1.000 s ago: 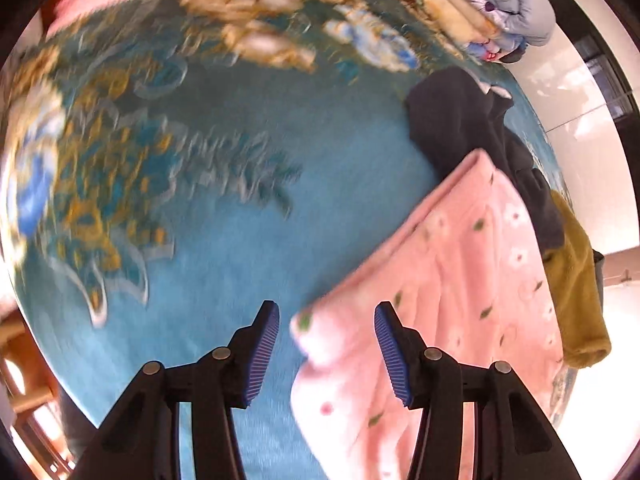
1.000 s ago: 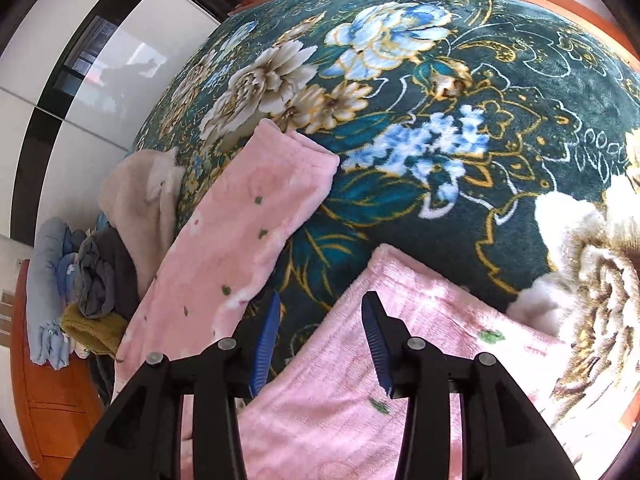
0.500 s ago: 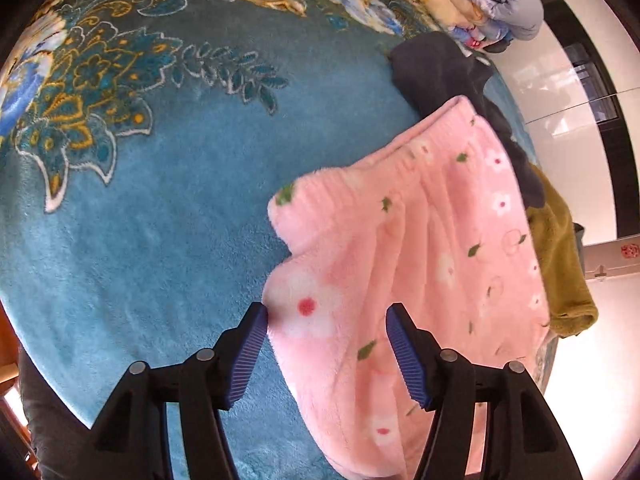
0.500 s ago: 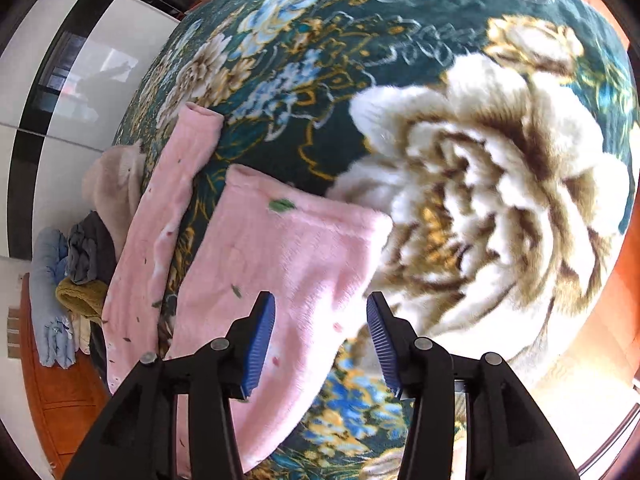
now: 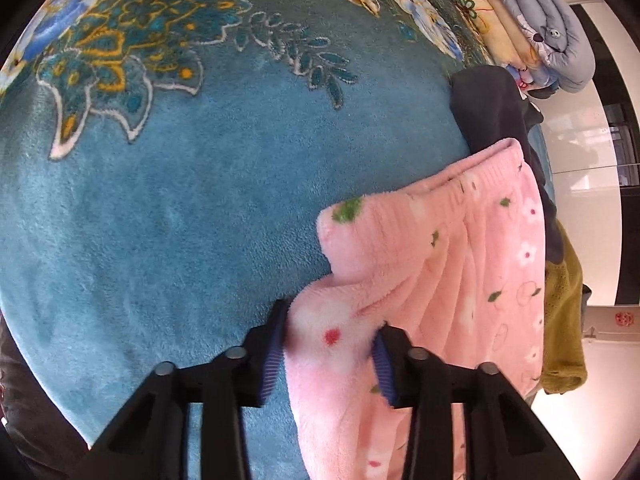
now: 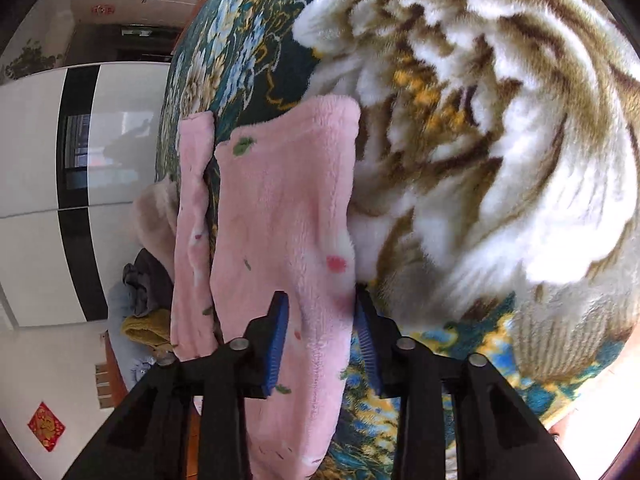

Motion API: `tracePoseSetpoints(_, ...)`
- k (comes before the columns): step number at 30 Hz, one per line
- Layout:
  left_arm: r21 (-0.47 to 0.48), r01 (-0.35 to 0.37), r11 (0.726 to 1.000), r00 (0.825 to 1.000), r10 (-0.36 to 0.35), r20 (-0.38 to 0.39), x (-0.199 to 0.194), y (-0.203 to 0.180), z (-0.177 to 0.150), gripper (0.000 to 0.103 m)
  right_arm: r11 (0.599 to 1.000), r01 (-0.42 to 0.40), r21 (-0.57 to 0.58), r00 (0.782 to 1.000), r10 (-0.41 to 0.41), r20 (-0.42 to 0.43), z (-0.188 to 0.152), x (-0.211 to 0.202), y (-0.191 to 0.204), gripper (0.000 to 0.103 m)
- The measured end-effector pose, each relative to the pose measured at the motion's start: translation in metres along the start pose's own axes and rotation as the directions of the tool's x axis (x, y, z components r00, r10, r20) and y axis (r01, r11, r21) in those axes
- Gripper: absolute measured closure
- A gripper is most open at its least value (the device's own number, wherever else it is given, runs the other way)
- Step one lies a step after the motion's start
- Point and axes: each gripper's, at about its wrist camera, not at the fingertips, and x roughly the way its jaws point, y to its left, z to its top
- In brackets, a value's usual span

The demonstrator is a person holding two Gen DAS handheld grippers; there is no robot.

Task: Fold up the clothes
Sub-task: 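Lift the fleece with both grippers and fold it toward the other gripper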

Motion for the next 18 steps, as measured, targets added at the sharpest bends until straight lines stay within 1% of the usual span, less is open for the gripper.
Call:
tracePoseSetpoints(1, -0.008, 0.006, 1.000, 1.000, -0.006, 0.001, -0.001, 0.000, 0.001, 0.092, 1.000, 0.014, -0.009, 1.000, -0.014, -0.002, -0.002, 0.003, 0.003, 0.096)
tracePoseSetpoints(3, -0.021, 0.021, 1.000, 1.000, -0.020, 0.011, -0.003, -0.003, 0.004, 0.094, 1.000, 0.006, -0.012, 1.000, -0.005, 0.015, -0.002, 0.006, 0.013, 0.098)
tracePoseSetpoints(5, -0.020, 0.047, 0.999, 0.998, -0.047, 0.032, -0.011, -0.015, 0.011, 0.095, 0.999, -0.027, -0.028, 0.999, 0.028, 0.036, 0.002, 0.005, 0.031, 0.099)
tracePoseSetpoints(8, 0.002, 0.129, 0.992, 0.991, -0.129, 0.048, -0.028, -0.047, 0.025, 0.095, 0.991, -0.101, -0.087, 0.992, 0.107, 0.065, 0.011, 0.000, 0.075, 0.099)
tracePoseSetpoints(10, 0.039, 0.195, 0.980, 0.978, -0.197, 0.074, -0.048, -0.072, 0.033, 0.095, 0.979, -0.153, -0.132, 0.983, 0.164, 0.083, 0.017, -0.005, 0.108, 0.100)
tracePoseSetpoints(13, 0.097, 0.290, 0.952, 0.948, -0.300, 0.104, -0.083, -0.097, 0.037, 0.095, 0.953, -0.229, -0.198, 0.961, 0.253, 0.106, 0.023, -0.022, 0.149, 0.100)
tracePoseSetpoints(14, 0.114, 0.312, 0.943, 0.939, -0.324, 0.111, -0.093, -0.100, 0.035, 0.095, 0.942, -0.251, -0.223, 0.953, 0.281, 0.111, 0.023, -0.030, 0.159, 0.100)
tracePoseSetpoints(15, 0.126, 0.321, 0.939, 0.935, -0.335, 0.113, -0.100, -0.098, 0.032, 0.095, 0.934, -0.264, -0.240, 0.948, 0.297, 0.116, 0.022, -0.037, 0.164, 0.100)
tracePoseSetpoints(16, 0.136, 0.325, 0.936, 0.934, -0.340, 0.112, -0.107, -0.094, 0.029, 0.095, 0.928, -0.272, -0.255, 0.943, 0.309, 0.121, 0.021, -0.043, 0.167, 0.100)
tracePoseSetpoints(18, 0.135, 0.315, 0.939, 0.938, -0.330, 0.106, -0.116, -0.079, 0.022, 0.095, 0.921, -0.283, -0.269, 0.936, 0.327, 0.132, 0.018, -0.055, 0.169, 0.100)
